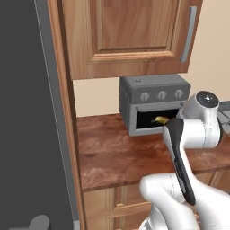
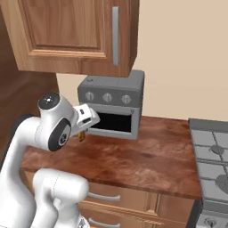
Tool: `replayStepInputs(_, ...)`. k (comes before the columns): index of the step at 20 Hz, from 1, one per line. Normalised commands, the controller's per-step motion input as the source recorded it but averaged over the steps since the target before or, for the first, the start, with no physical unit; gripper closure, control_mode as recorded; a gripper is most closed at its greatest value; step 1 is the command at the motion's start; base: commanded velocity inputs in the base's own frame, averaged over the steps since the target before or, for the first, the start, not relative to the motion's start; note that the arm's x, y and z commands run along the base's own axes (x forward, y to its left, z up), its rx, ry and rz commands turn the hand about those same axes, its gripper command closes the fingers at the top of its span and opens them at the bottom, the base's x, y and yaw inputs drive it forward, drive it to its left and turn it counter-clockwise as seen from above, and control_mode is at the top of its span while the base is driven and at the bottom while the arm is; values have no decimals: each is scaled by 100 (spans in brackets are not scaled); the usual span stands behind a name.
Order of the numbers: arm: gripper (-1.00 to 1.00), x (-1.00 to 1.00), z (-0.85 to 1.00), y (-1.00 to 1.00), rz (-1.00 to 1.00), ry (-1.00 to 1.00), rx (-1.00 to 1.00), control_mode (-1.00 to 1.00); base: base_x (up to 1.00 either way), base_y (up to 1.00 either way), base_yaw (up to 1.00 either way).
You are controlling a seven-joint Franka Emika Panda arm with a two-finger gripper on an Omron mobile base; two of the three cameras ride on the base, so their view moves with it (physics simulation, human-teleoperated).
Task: Place the banana in the correct fridge rack based on whether it is a fruit or vegetable. Finally, close the fridge door.
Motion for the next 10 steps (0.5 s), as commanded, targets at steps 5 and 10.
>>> replayStepInputs(5, 100, 0, 0, 0, 0, 0, 0, 100, -74, -24, 31)
replayStepInputs(10, 100, 0, 0, 0, 0, 0, 0, 100, -86, -56, 33)
